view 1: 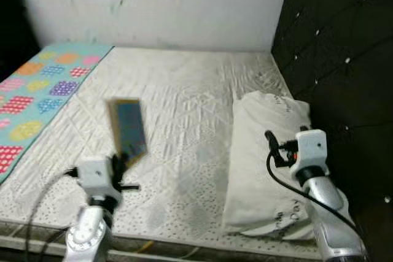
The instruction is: Clean up the room
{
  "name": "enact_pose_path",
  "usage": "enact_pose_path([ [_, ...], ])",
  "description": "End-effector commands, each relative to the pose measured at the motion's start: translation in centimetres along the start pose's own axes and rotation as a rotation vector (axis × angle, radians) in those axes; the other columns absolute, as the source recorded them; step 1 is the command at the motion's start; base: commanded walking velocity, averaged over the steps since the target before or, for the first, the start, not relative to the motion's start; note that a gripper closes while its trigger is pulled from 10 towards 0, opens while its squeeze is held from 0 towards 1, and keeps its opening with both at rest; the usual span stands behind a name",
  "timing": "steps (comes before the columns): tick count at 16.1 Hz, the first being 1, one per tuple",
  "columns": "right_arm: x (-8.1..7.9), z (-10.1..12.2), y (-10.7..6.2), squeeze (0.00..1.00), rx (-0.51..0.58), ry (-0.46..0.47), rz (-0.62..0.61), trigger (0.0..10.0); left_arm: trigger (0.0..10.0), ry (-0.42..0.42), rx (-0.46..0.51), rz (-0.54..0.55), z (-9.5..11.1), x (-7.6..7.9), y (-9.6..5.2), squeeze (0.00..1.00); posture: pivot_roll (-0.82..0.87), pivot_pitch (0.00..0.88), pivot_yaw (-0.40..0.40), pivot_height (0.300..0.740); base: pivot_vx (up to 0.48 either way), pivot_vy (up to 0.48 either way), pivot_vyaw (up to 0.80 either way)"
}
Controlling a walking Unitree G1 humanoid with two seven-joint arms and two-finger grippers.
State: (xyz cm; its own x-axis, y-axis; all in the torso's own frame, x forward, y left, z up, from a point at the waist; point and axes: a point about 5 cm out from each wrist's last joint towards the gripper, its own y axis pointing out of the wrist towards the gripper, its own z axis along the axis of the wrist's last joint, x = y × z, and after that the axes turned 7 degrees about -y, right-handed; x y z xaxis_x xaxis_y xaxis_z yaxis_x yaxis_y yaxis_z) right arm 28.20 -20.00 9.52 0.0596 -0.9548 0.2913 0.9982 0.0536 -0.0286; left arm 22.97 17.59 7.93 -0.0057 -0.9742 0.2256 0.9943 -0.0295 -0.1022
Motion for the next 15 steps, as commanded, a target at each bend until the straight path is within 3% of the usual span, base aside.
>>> enact_pose_path([
  [1, -0.15, 0.44, 0.26, 0.00, 0.017, 0.000, 0.000, 10.0, 10.0, 0.021, 0.045, 0.007, 1.08, -0.39, 0.27, 0.00, -0.14, 0.000, -0.016, 0.740, 0.000, -0.270, 0.00],
  [11, -0.07, 0.32, 0.22, 0.00, 0.008, 0.020, -0.001, 10.0, 10.0, -0.003, 0.045, 0.017, 0.96, -0.47, 0.21, 0.00, -0.14, 0.000, -0.020, 0.740, 0.000, 0.000, 0.00],
  [15, -0.03, 0.29, 0.29, 0.00, 0.005, 0.026, -0.002, 10.0, 10.0, -0.009, 0.042, 0.030, 0.88, -0.62, 0.27, 0.00, -0.14, 0.000, -0.019, 0.740, 0.000, 0.000, -0.68],
])
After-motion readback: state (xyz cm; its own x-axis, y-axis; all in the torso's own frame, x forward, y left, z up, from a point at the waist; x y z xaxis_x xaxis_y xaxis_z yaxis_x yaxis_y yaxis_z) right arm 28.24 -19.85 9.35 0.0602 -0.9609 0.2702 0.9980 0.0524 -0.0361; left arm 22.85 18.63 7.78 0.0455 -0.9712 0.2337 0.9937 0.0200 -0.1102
